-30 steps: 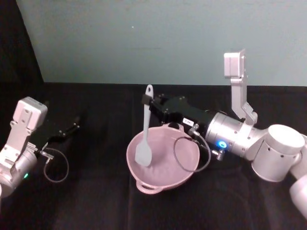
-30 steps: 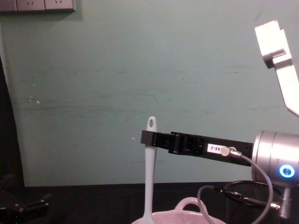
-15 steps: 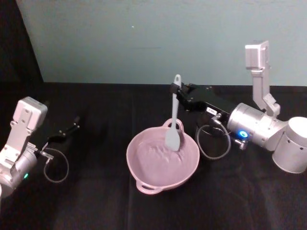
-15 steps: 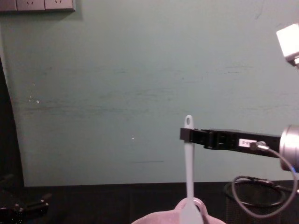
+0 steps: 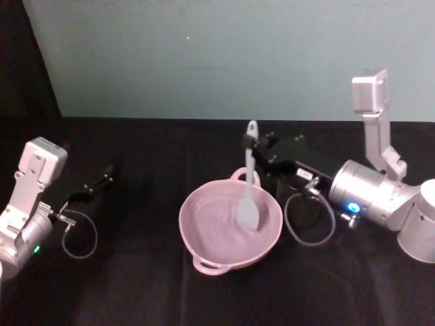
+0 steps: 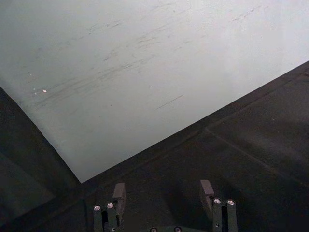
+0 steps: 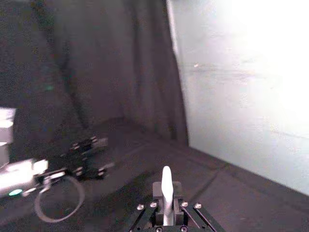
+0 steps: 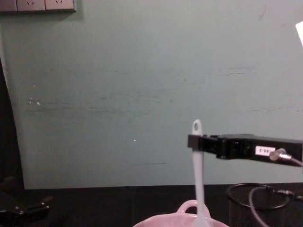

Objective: Use the one hand to pick up the spoon and stir the clear water in the bowl.

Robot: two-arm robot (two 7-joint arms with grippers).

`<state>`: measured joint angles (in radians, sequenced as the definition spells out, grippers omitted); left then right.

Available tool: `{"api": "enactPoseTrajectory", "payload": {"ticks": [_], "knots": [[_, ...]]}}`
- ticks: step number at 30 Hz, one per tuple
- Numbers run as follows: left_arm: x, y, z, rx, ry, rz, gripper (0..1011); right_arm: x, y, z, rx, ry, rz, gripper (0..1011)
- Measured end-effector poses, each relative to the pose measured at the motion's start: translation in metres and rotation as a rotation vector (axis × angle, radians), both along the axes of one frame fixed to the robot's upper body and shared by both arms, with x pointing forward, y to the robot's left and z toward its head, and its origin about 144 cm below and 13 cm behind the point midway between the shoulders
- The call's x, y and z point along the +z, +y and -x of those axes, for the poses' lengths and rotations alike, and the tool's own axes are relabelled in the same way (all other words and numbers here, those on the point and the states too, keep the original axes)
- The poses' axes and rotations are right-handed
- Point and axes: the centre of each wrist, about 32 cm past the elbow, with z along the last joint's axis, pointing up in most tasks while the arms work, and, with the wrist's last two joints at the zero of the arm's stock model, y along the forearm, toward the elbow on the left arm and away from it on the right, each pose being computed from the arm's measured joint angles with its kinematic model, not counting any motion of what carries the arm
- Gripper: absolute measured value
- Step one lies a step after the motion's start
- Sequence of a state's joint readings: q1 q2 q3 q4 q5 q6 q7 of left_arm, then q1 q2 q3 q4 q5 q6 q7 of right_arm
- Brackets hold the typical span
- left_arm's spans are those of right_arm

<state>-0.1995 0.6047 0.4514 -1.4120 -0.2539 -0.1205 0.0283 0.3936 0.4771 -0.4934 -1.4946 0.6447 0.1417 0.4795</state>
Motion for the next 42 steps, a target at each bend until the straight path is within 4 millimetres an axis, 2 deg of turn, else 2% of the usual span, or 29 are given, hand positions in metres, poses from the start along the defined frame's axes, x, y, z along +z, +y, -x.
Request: {"api": "enactPoseTrajectory", "payload": {"ticks": [11, 18, 22, 28, 33, 42], "knots": [[0.000, 0.000, 0.000, 0.000, 0.000, 0.000, 1005, -0.004, 0.033, 0.008, 0.127, 0.021, -0.005, 113], [0.000, 0.000, 0.000, 0.000, 0.000, 0.000, 1005, -0.003, 0.050, -0.003, 0.168, 0.021, -0.012, 113], [0.000, 0.000, 0.000, 0.000, 0.000, 0.000, 1005, -0.003, 0.052, -0.011, 0.169, 0.022, -0.014, 113], [0.000, 0.000, 0.000, 0.000, 0.000, 0.000, 1005, -0.007, 0.046, -0.026, 0.132, 0.038, -0.036, 113], [0.000, 0.000, 0.000, 0.000, 0.000, 0.000, 1005, -0.009, 0.032, -0.033, 0.073, 0.038, -0.053, 113], [0.000, 0.000, 0.000, 0.000, 0.000, 0.000, 1005, -0.005, 0.004, -0.027, -0.023, 0.015, -0.055, 113]]}}
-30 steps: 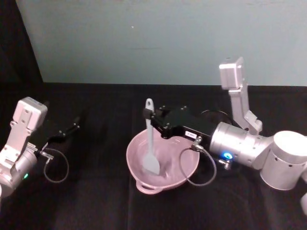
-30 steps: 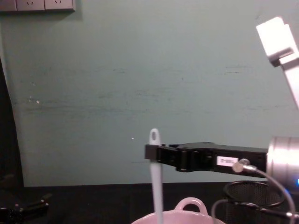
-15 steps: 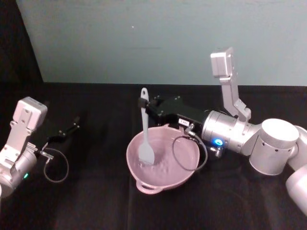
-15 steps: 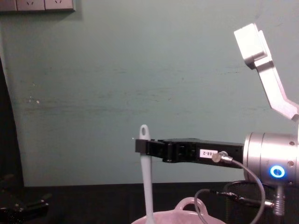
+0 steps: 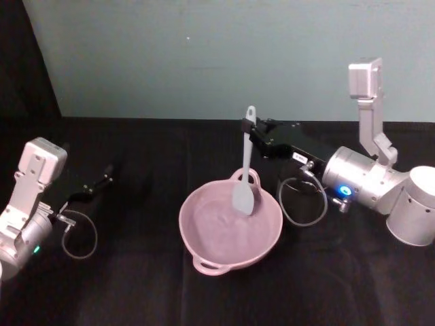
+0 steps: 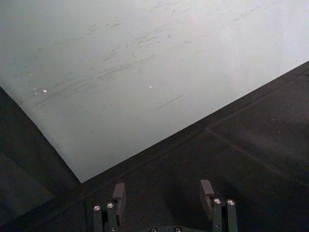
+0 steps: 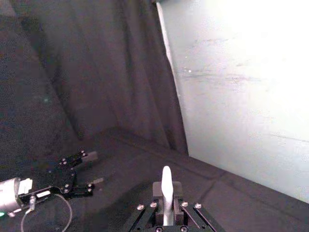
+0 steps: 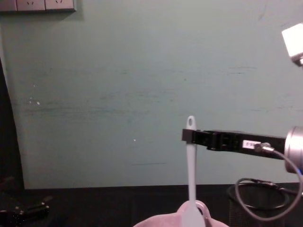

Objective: Use the one hand to pick up the spoon and stir the clear water in the bowl.

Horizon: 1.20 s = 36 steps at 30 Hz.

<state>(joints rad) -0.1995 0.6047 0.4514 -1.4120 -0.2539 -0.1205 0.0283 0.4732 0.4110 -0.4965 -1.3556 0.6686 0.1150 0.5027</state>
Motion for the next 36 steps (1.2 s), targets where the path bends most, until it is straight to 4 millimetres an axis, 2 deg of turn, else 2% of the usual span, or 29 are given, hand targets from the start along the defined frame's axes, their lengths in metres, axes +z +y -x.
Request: {"api": "enactPoseTrajectory", "payload": {"ticks": [9, 14, 20, 25, 36], "knots": [[0.000, 0.000, 0.000, 0.000, 0.000, 0.000, 1005, 0.003, -0.006, 0.013, 0.001, -0.003, 0.012, 113], [0.000, 0.000, 0.000, 0.000, 0.000, 0.000, 1005, 0.002, 0.003, 0.022, 0.037, 0.005, 0.021, 113], [0.000, 0.000, 0.000, 0.000, 0.000, 0.000, 1005, 0.003, 0.025, 0.031, 0.111, -0.001, 0.026, 113], [0.000, 0.000, 0.000, 0.000, 0.000, 0.000, 1005, 0.002, 0.039, 0.030, 0.141, -0.002, 0.013, 113], [0.000, 0.000, 0.000, 0.000, 0.000, 0.000, 1005, -0.001, 0.049, 0.019, 0.146, 0.004, -0.015, 114]]}}
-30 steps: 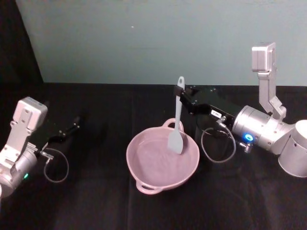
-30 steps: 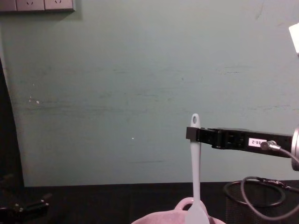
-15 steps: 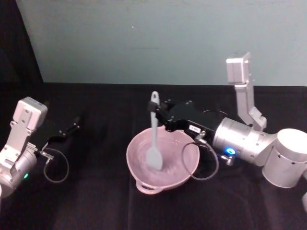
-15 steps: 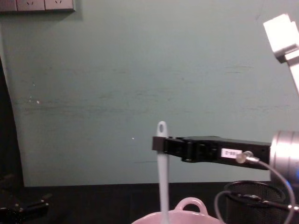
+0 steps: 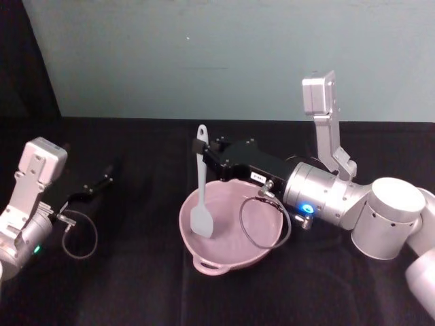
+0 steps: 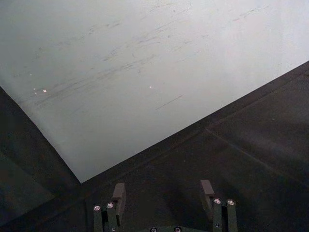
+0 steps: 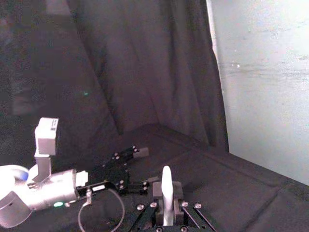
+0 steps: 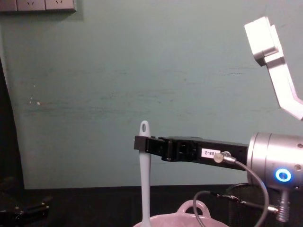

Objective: Use the one hand to pick up the spoon and stir the clear water in the bowl.

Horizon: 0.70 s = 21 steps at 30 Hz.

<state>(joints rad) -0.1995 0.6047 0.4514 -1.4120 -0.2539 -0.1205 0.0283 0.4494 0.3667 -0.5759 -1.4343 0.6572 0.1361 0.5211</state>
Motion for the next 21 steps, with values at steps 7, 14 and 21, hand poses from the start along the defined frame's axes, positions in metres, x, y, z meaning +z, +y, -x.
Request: {"api": "enactPoseTrajectory", "payload": {"ticks": [7, 14, 21], "knots": [[0.000, 0.000, 0.000, 0.000, 0.000, 0.000, 1005, -0.002, -0.007, -0.011, -0.036, 0.004, -0.006, 113], [0.000, 0.000, 0.000, 0.000, 0.000, 0.000, 1005, -0.002, -0.024, -0.020, -0.110, -0.001, 0.009, 113], [0.000, 0.000, 0.000, 0.000, 0.000, 0.000, 1005, 0.002, -0.047, -0.020, -0.173, -0.017, 0.026, 113]]}}
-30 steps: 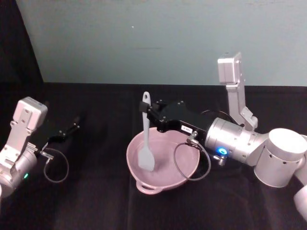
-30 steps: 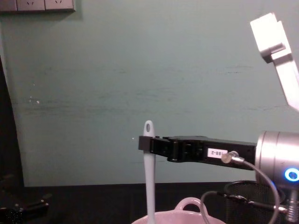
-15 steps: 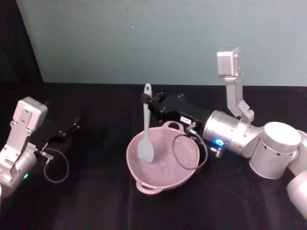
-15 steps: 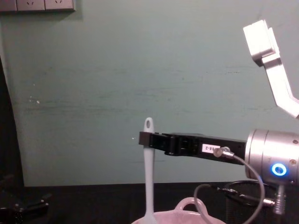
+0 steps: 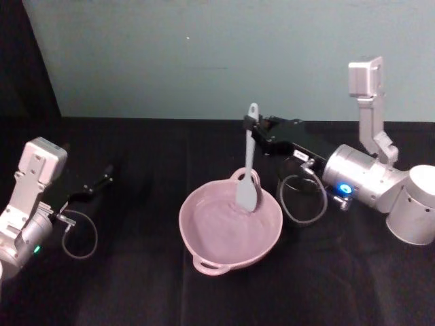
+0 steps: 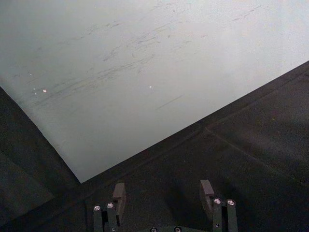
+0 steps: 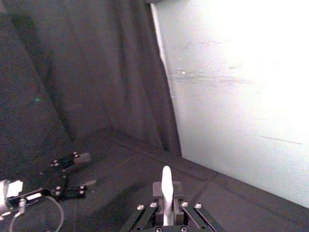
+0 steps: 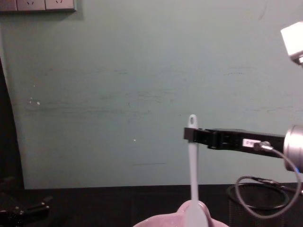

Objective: Use the one hand to pick up the spoon and stir the clear water in the bowl.

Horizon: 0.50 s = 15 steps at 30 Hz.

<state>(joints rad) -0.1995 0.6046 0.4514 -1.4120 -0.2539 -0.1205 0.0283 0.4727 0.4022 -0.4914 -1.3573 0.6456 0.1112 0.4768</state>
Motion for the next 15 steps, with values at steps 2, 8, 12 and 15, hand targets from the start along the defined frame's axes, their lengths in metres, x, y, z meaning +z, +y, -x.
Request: {"api": "enactPoseTrajectory", "payload": {"ticks": [2, 8, 12, 15], "knots": [[0.000, 0.000, 0.000, 0.000, 0.000, 0.000, 1005, 0.001, -0.004, 0.001, -0.009, -0.002, 0.002, 113], [0.000, 0.000, 0.000, 0.000, 0.000, 0.000, 1005, 0.002, -0.011, 0.011, -0.007, 0.000, 0.014, 113], [0.000, 0.000, 0.000, 0.000, 0.000, 0.000, 1005, 0.001, -0.006, 0.018, 0.021, 0.006, 0.019, 113], [0.000, 0.000, 0.000, 0.000, 0.000, 0.000, 1005, 0.001, 0.002, 0.024, 0.056, 0.009, 0.021, 114]]}}
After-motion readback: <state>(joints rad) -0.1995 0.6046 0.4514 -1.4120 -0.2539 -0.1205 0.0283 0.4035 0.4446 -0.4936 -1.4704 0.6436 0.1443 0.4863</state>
